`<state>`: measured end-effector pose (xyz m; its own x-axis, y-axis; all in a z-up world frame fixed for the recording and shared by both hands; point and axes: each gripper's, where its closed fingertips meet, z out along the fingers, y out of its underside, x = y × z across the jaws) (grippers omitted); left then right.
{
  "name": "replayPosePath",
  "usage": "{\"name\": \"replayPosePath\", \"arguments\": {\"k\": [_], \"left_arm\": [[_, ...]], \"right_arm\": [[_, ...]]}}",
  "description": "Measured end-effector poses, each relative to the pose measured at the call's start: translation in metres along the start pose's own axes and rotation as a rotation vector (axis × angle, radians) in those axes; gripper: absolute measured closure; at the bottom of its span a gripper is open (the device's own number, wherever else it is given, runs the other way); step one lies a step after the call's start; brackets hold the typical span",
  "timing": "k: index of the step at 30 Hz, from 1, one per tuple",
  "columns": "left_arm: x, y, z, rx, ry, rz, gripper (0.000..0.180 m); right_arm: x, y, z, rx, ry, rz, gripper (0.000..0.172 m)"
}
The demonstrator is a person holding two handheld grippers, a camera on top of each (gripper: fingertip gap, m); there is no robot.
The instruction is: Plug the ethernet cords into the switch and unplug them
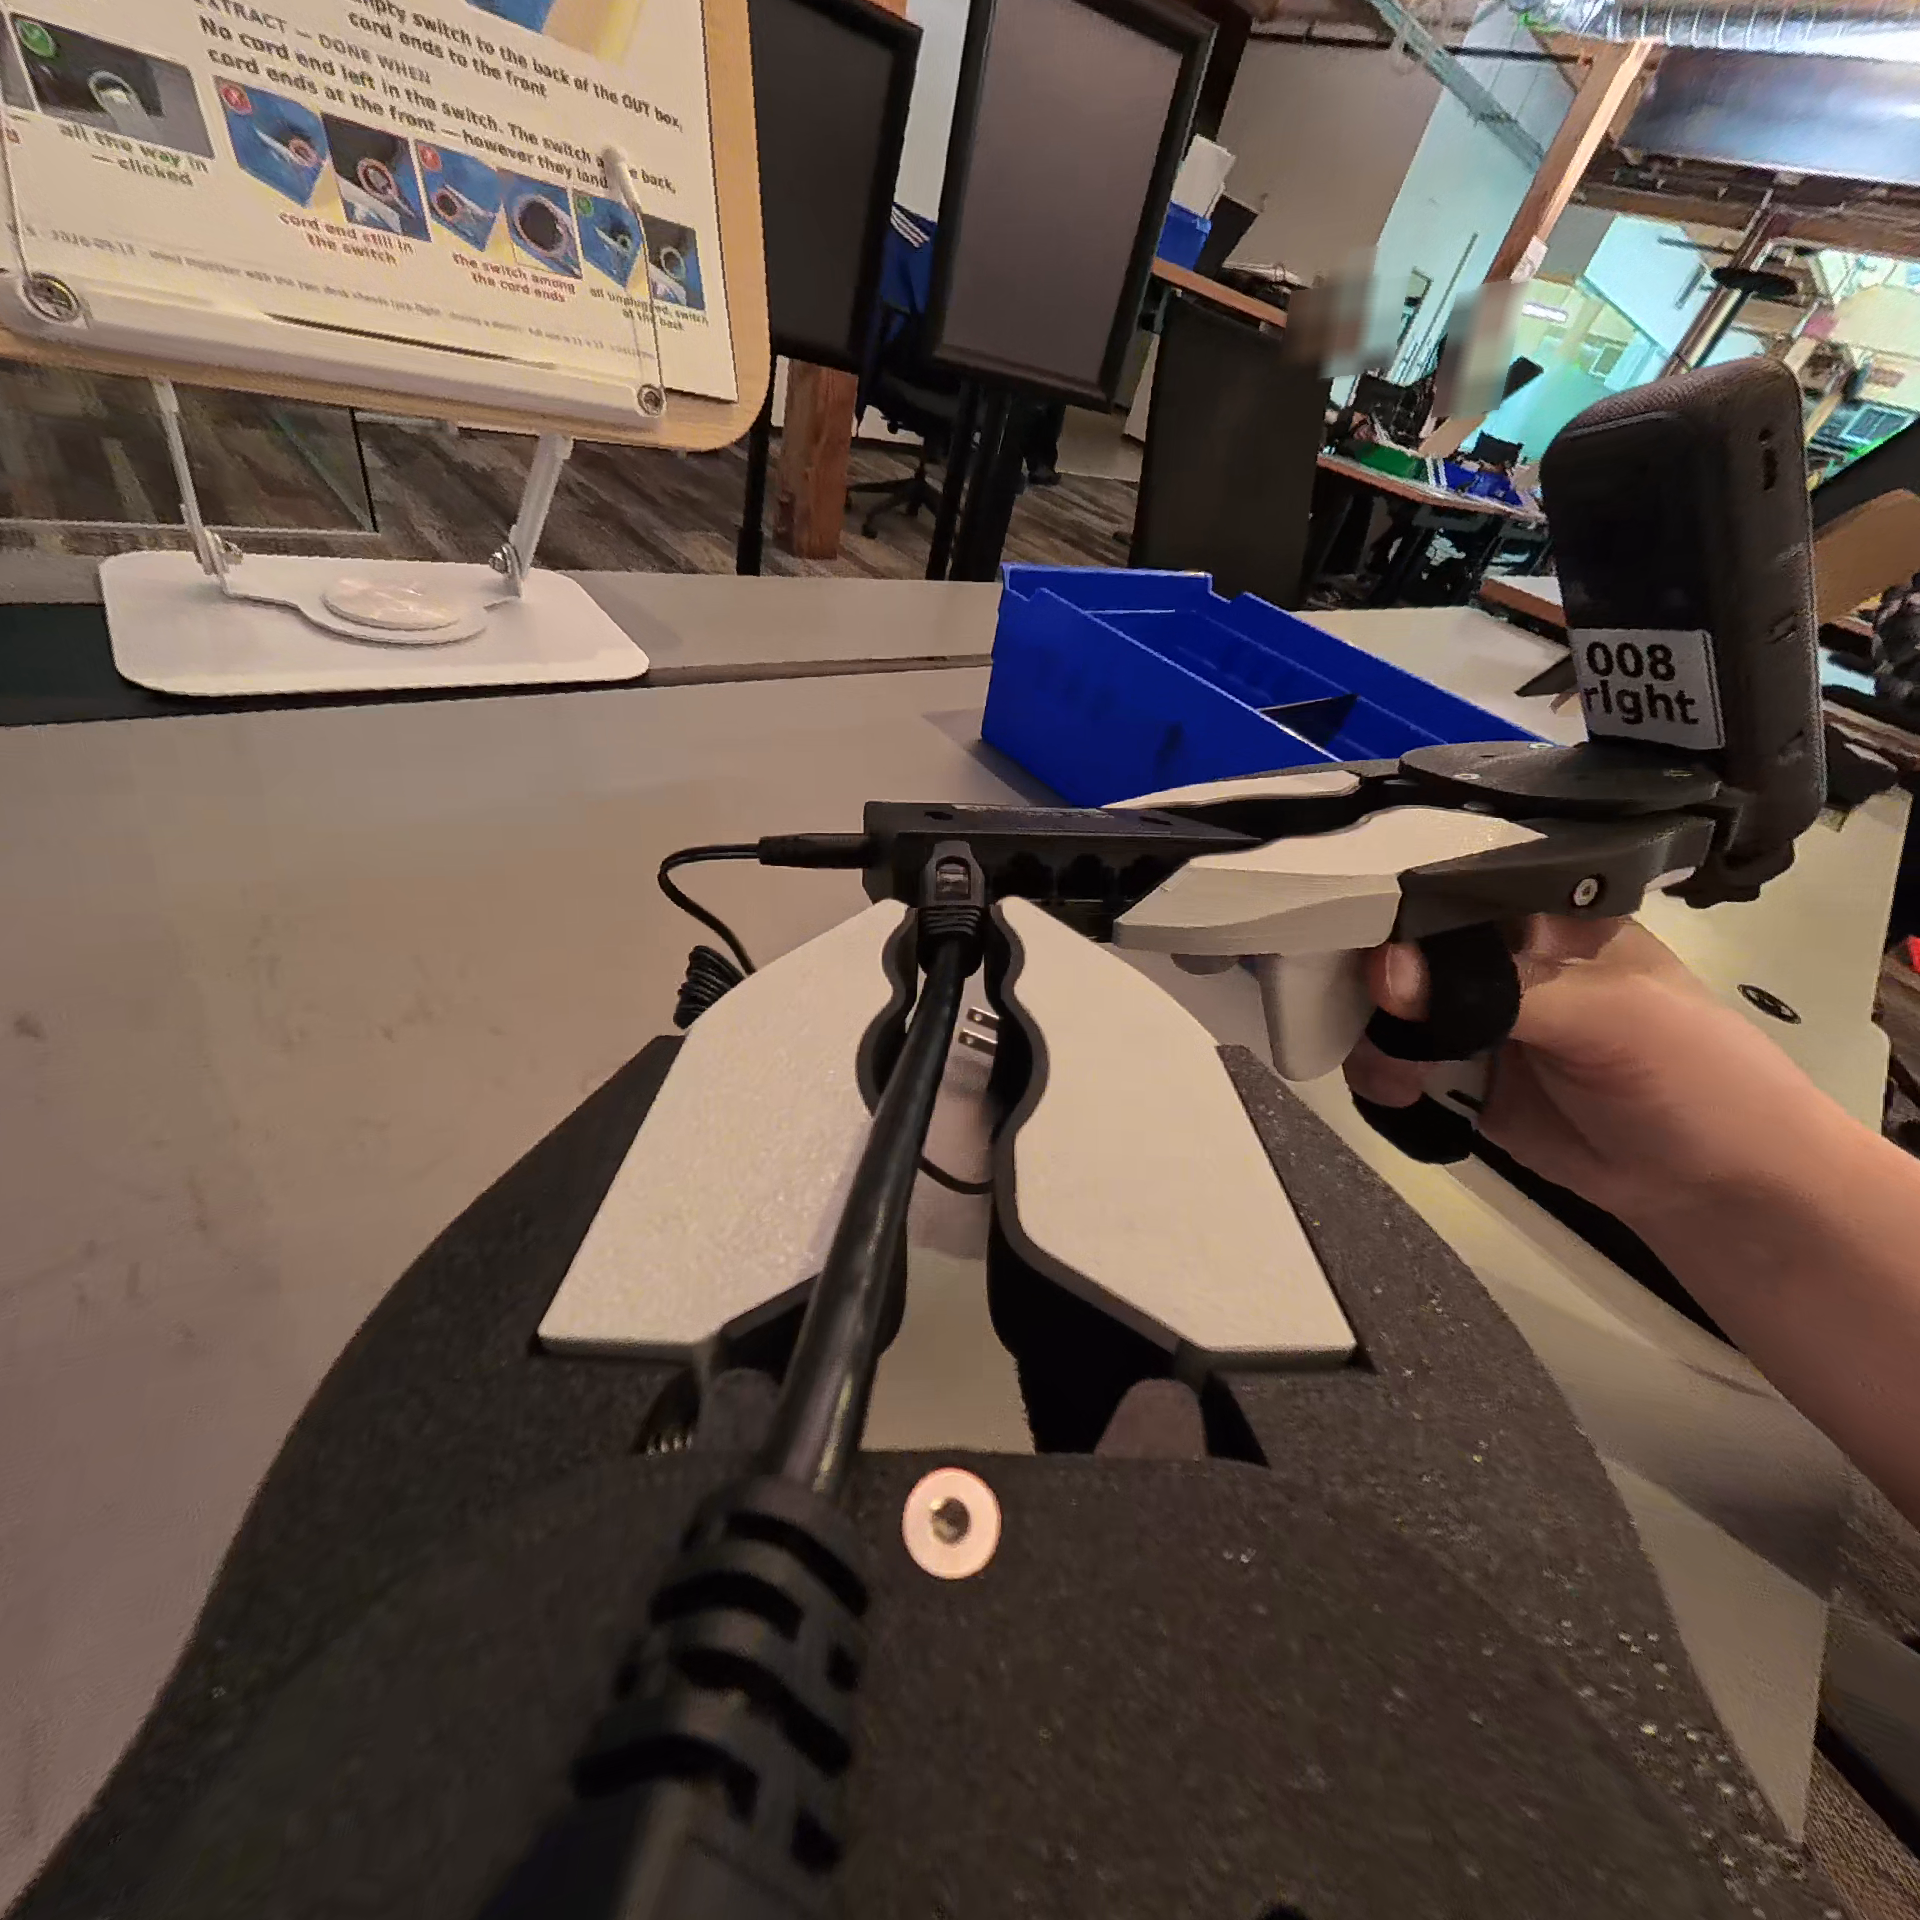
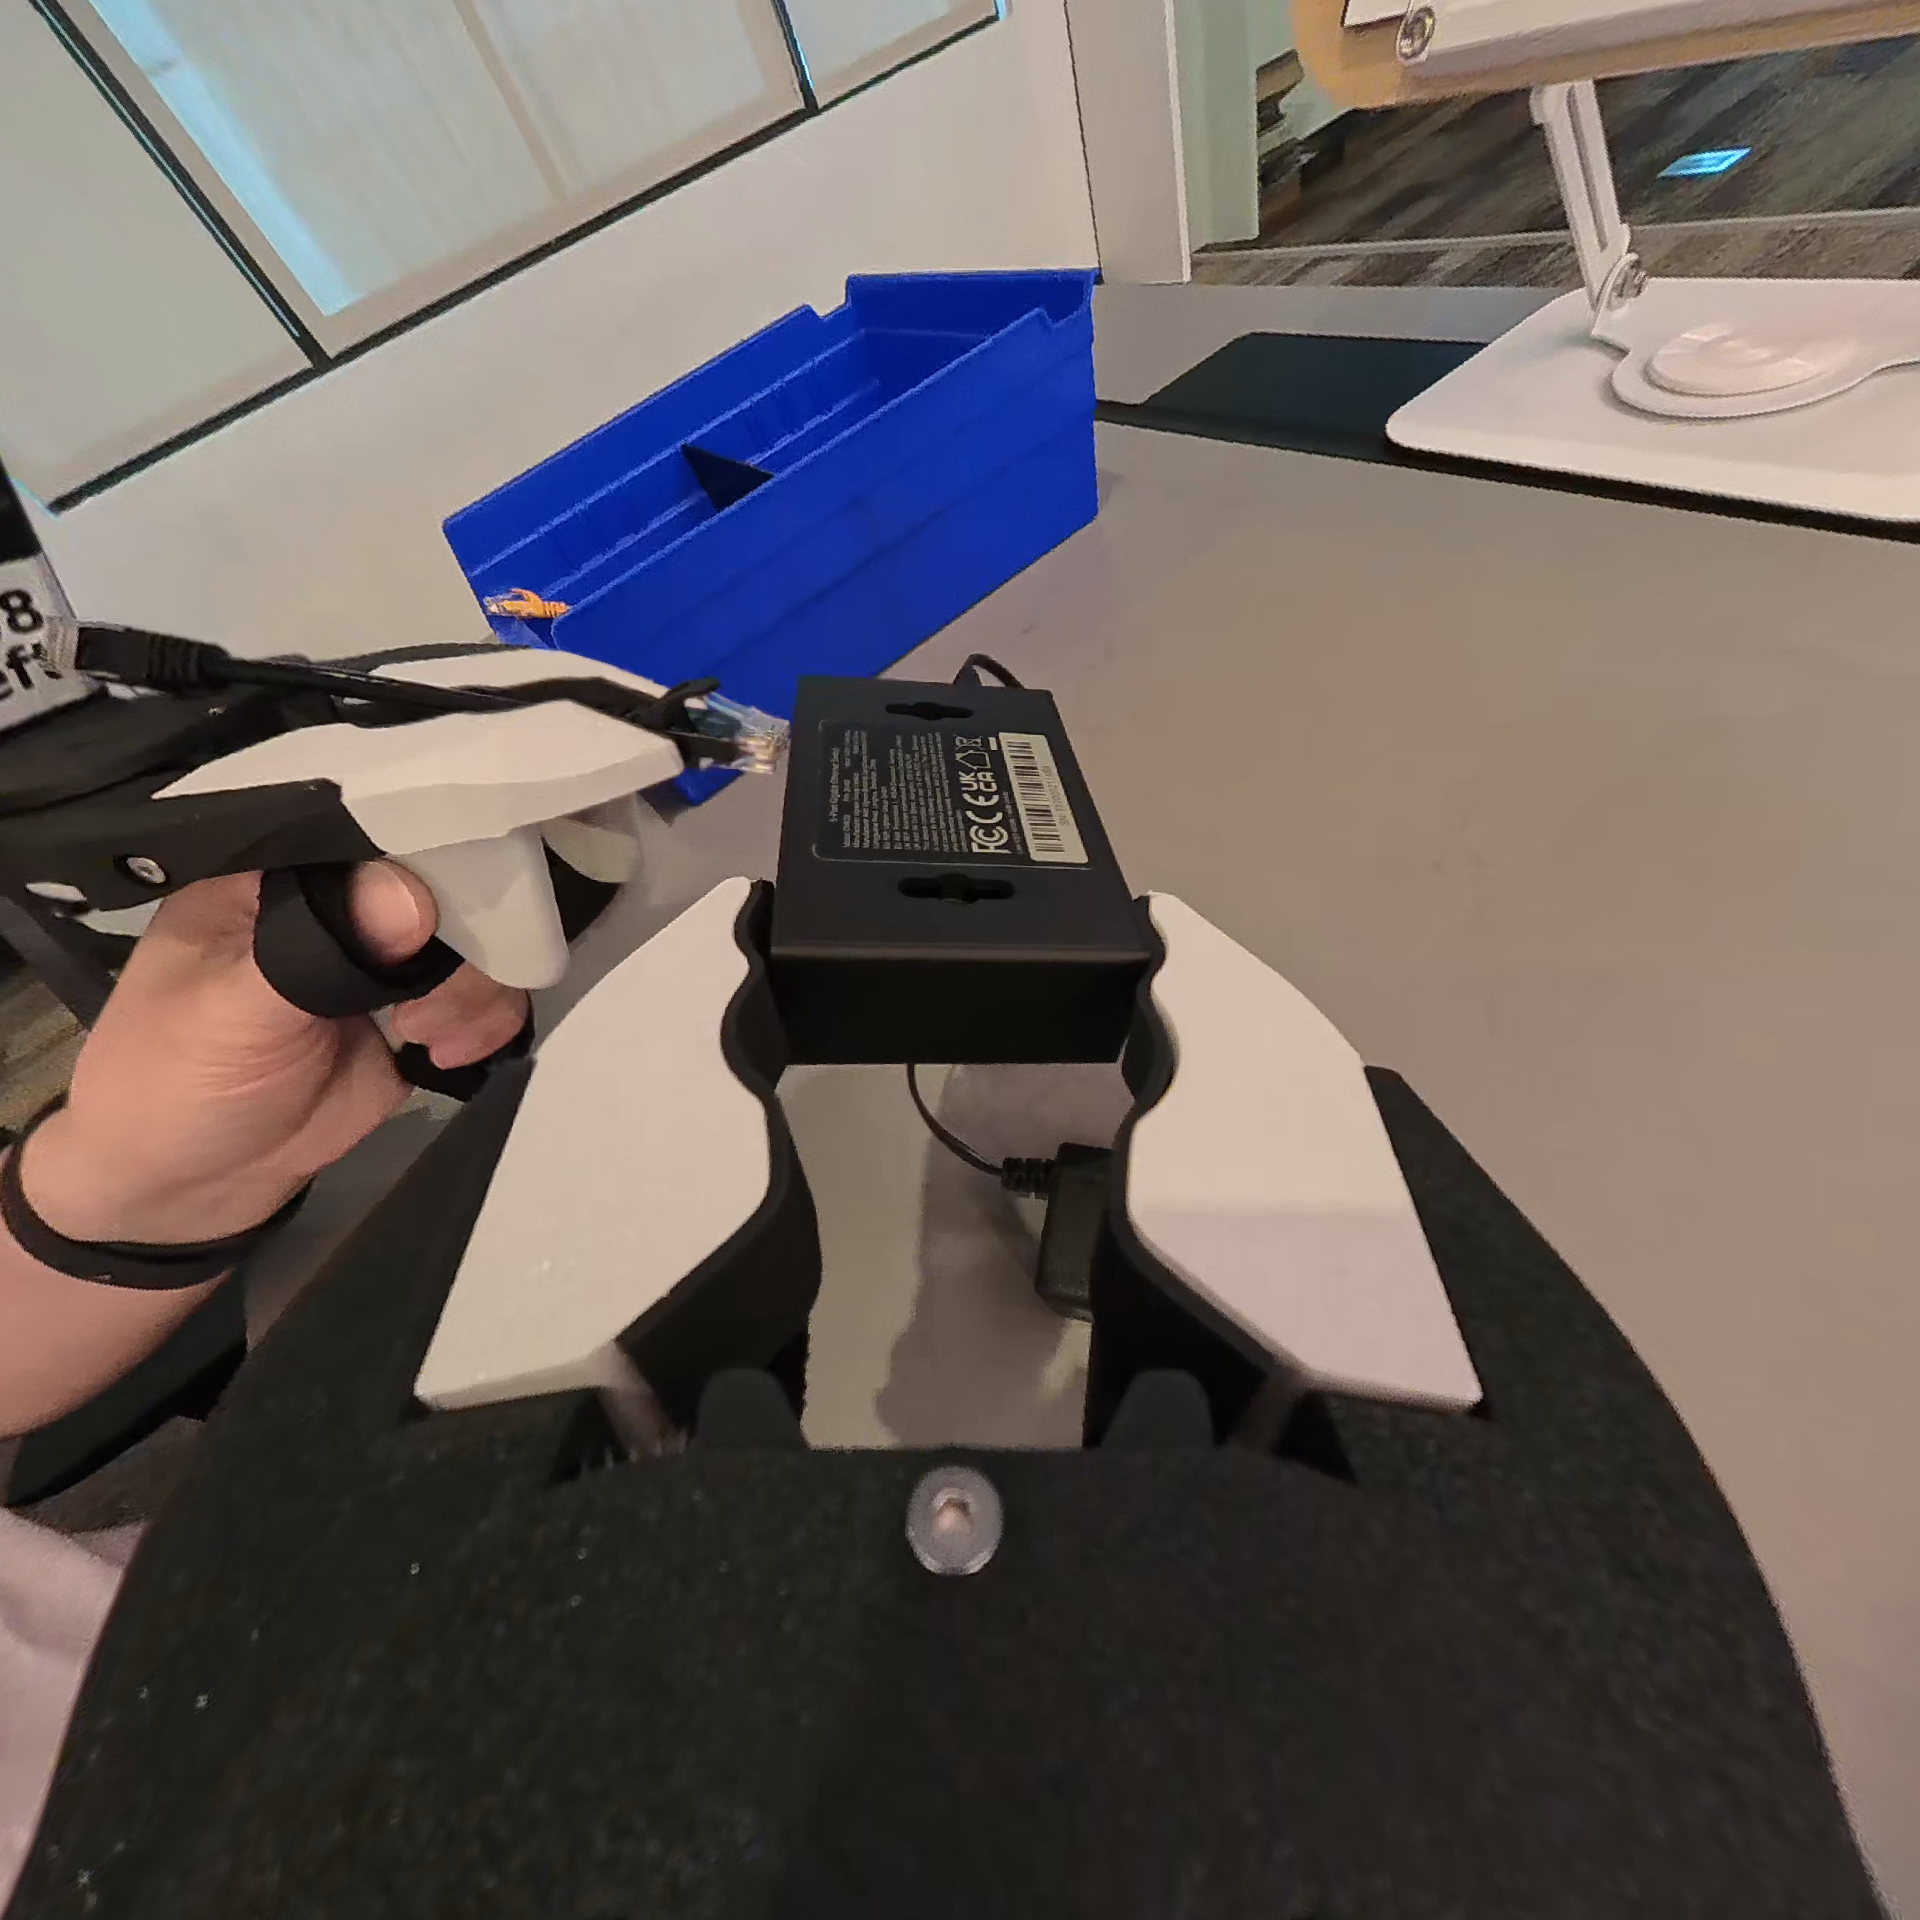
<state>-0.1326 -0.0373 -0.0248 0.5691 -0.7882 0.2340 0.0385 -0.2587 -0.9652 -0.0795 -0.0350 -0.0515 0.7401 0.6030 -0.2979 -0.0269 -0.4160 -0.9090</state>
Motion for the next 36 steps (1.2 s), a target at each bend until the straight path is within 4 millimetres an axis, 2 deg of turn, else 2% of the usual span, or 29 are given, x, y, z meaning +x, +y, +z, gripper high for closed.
{"name": "replayPosePath", "arguments": {"k": [6, 14, 18, 36], "left_arm": [[-0.003, 0.001, 0.001, -0.006, -0.024, -0.004, 0.170], [-0.005, 0.001, 0.006, -0.010, -0.049, 0.009, 0.170], [-0.006, 0.003, 0.009, -0.016, -0.053, 0.019, 0.169], [-0.008, 0.002, 0.006, -0.012, -0.054, 0.062, 0.169]], "right_arm": [[-0.001, -0.001, 0.003, 0.010, 0.021, -0.009, 0.109], [0.000, -0.005, 0.002, 0.033, 0.146, -0.068, 0.109], [-0.003, -0.003, 0.004, 0.037, 0.115, 0.013, 0.109], [-0.010, -0.010, 0.004, 0.098, 0.121, -0.129, 0.110]]}}
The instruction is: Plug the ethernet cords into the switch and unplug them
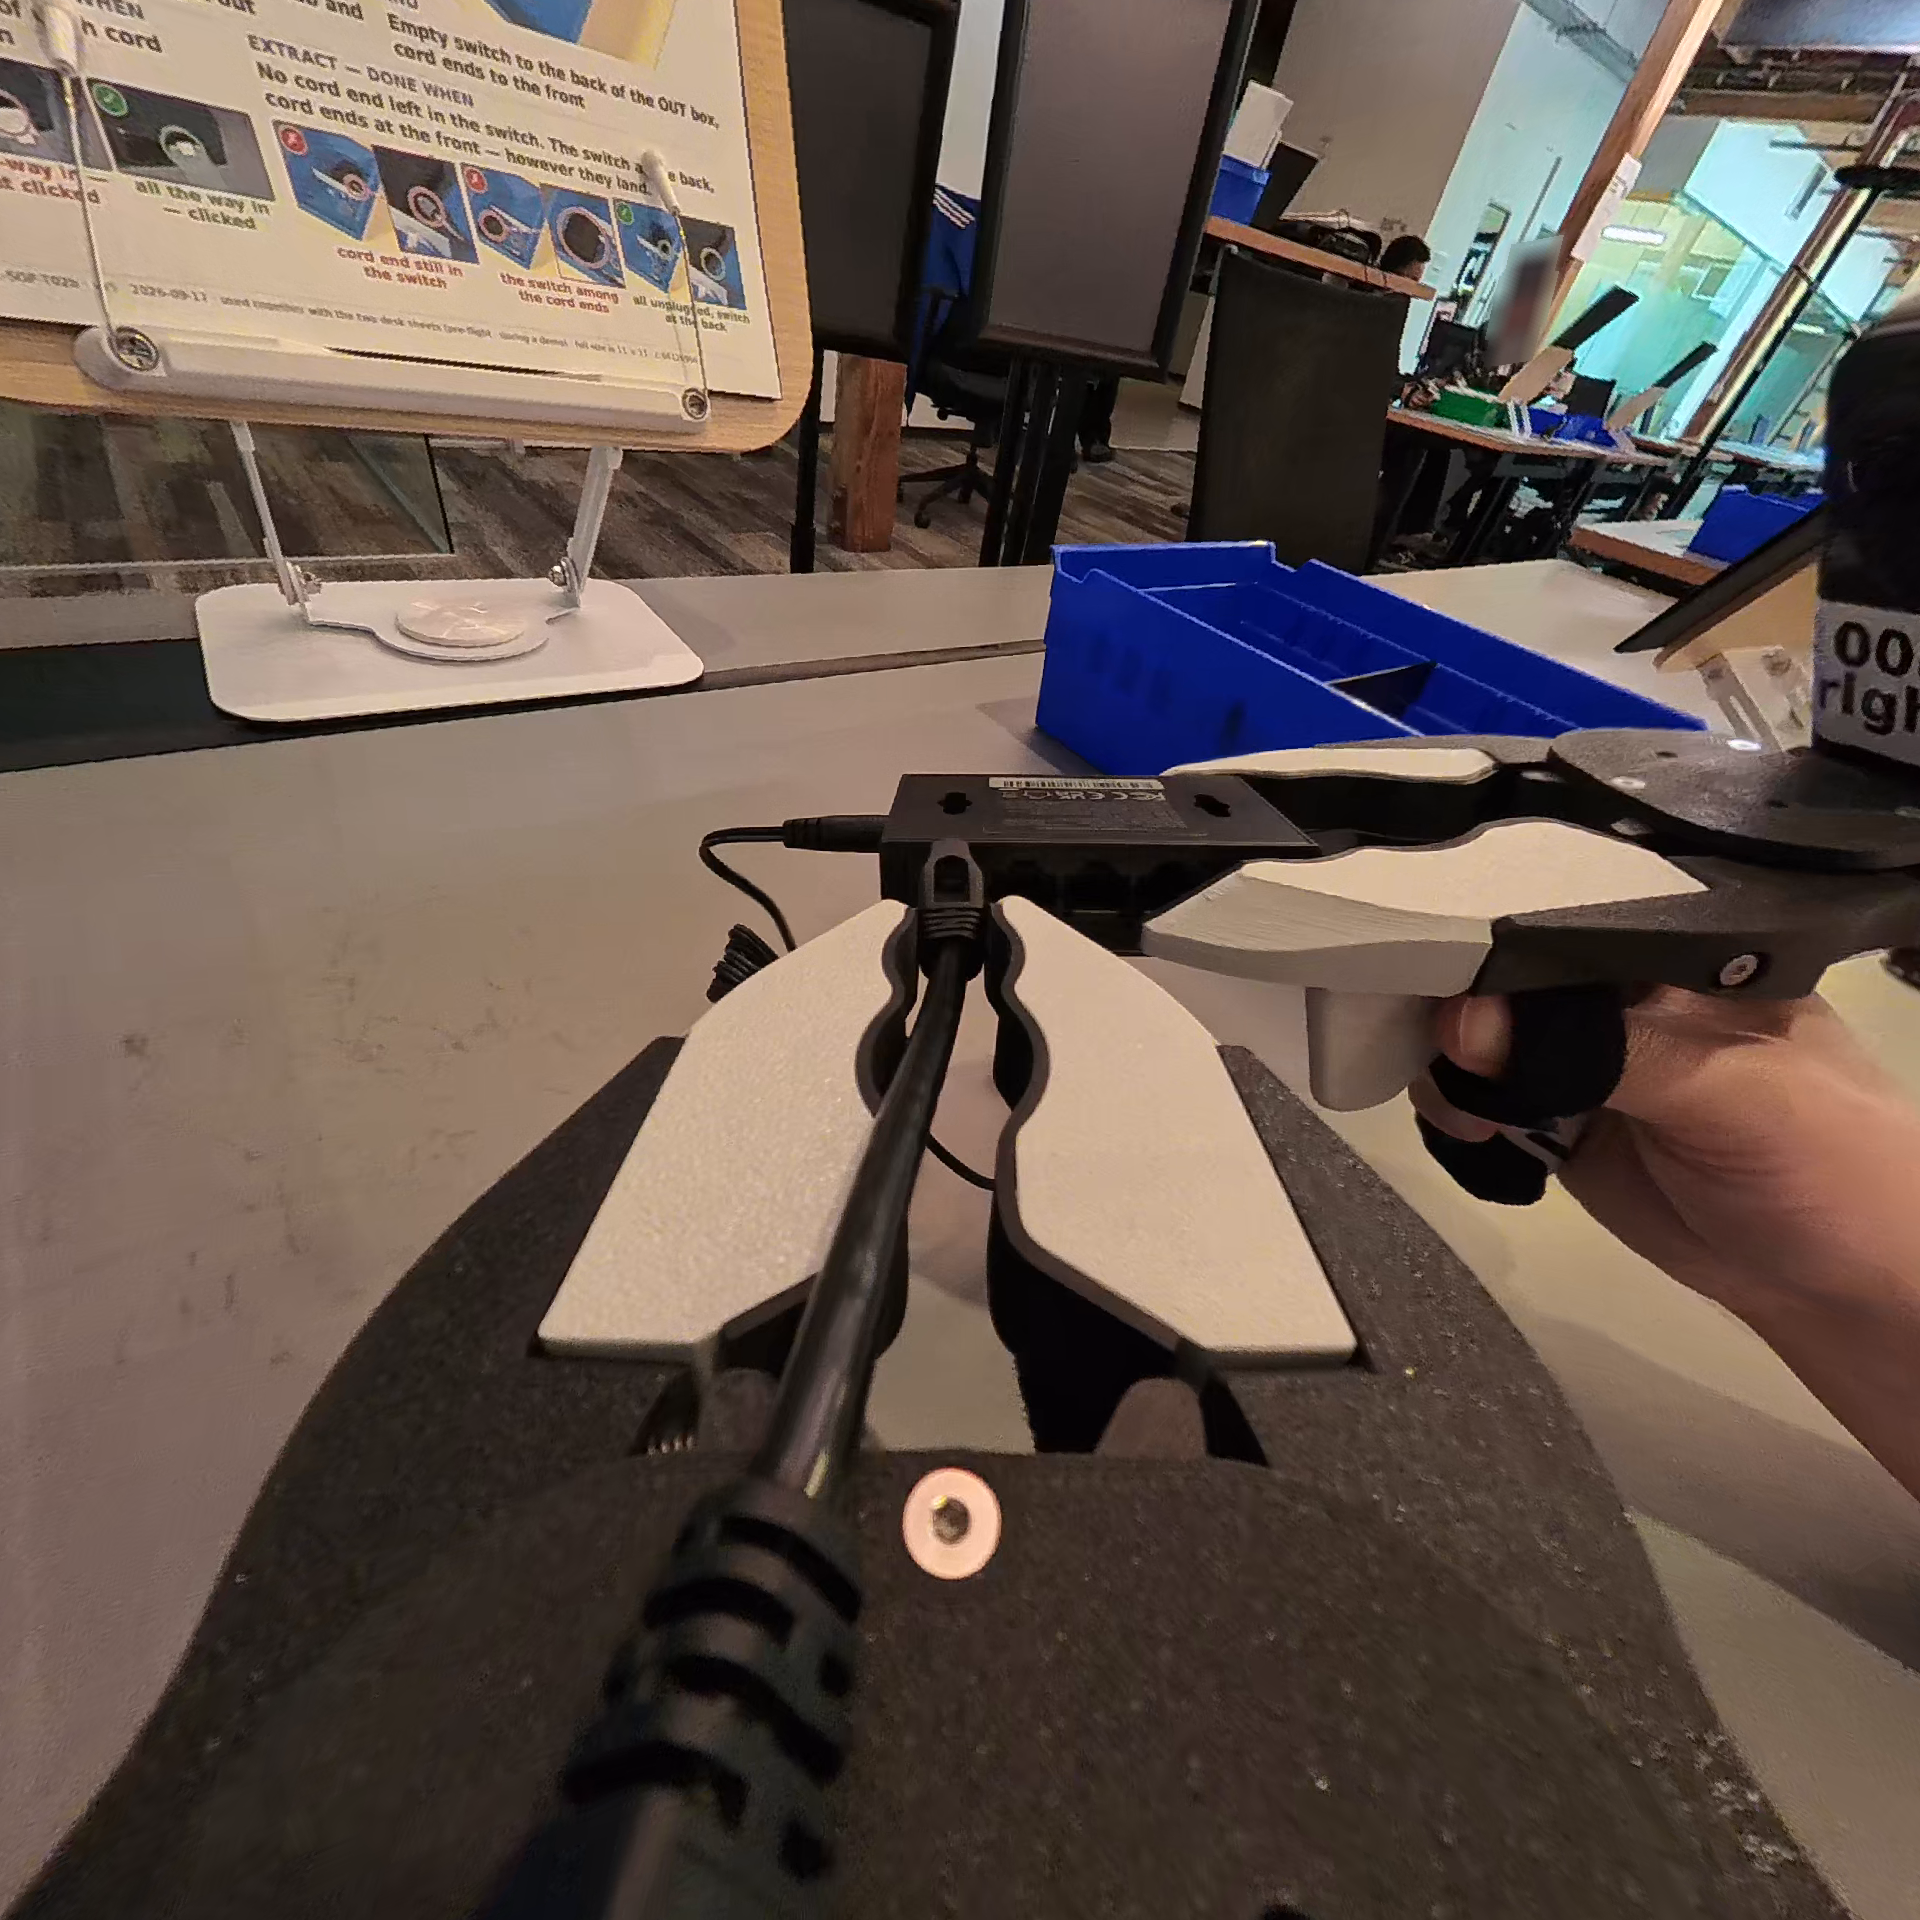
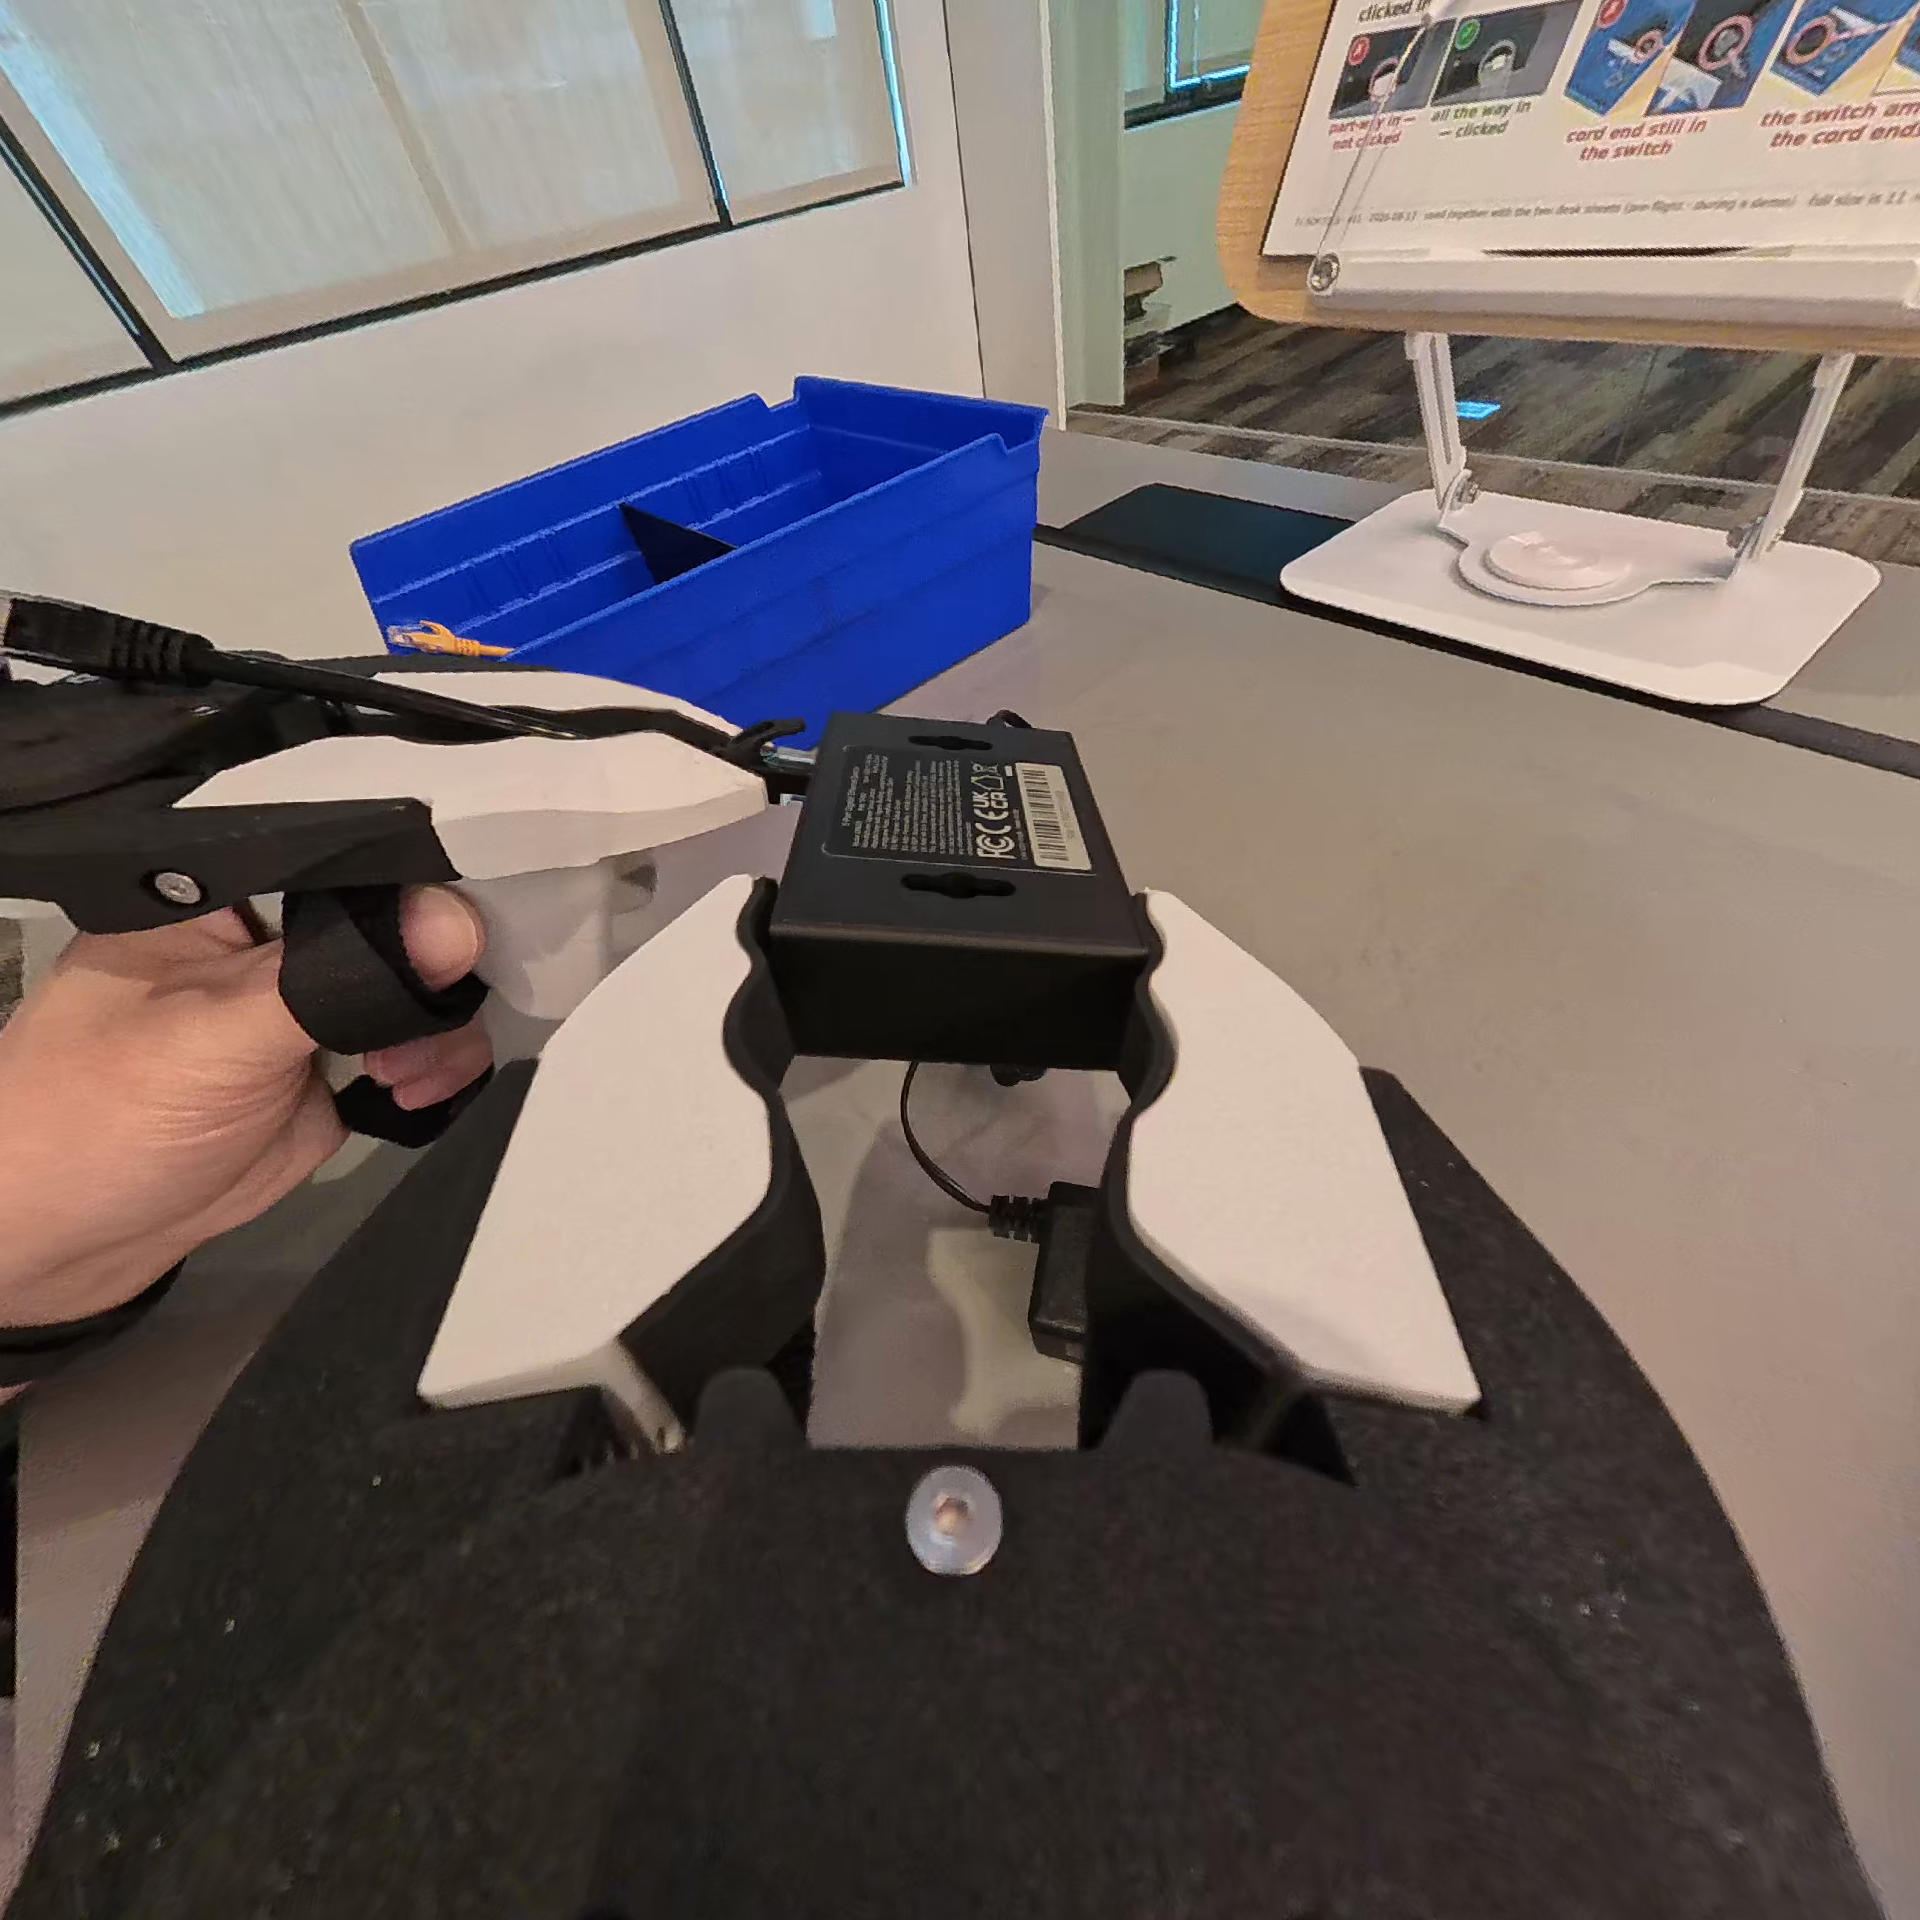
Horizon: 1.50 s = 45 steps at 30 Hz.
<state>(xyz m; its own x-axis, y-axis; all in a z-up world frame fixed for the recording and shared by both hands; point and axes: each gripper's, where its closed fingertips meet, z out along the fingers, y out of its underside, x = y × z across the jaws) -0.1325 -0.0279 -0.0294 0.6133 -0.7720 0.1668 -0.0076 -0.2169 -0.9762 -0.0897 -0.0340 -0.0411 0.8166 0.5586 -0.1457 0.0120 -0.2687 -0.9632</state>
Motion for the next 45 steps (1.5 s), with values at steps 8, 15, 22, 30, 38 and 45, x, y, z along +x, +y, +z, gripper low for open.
{"name": "replayPosePath", "arguments": {"k": [8, 15, 22, 30, 38, 45], "left_arm": [[0.002, -0.001, -0.001, 0.000, 0.007, 0.044, 0.169], [0.004, -0.007, -0.003, 0.040, 0.007, 0.094, 0.169], [0.006, -0.009, -0.006, 0.068, 0.029, 0.110, 0.169], [0.009, -0.014, -0.008, 0.084, 0.012, 0.165, 0.170], [0.011, -0.013, -0.008, 0.072, 0.049, 0.154, 0.169], [0.012, -0.011, -0.008, 0.066, 0.036, 0.220, 0.170]], "right_arm": [[-0.001, 0.000, -0.002, 0.028, -0.036, -0.008, 0.110], [-0.004, -0.006, -0.004, 0.070, -0.054, -0.033, 0.110], [-0.008, -0.009, -0.006, 0.089, -0.060, -0.073, 0.110], [-0.010, -0.013, -0.010, 0.125, -0.052, -0.096, 0.110], [-0.009, -0.015, -0.013, 0.117, -0.035, -0.181, 0.110], [-0.010, -0.014, -0.014, 0.117, -0.040, -0.224, 0.110]]}}
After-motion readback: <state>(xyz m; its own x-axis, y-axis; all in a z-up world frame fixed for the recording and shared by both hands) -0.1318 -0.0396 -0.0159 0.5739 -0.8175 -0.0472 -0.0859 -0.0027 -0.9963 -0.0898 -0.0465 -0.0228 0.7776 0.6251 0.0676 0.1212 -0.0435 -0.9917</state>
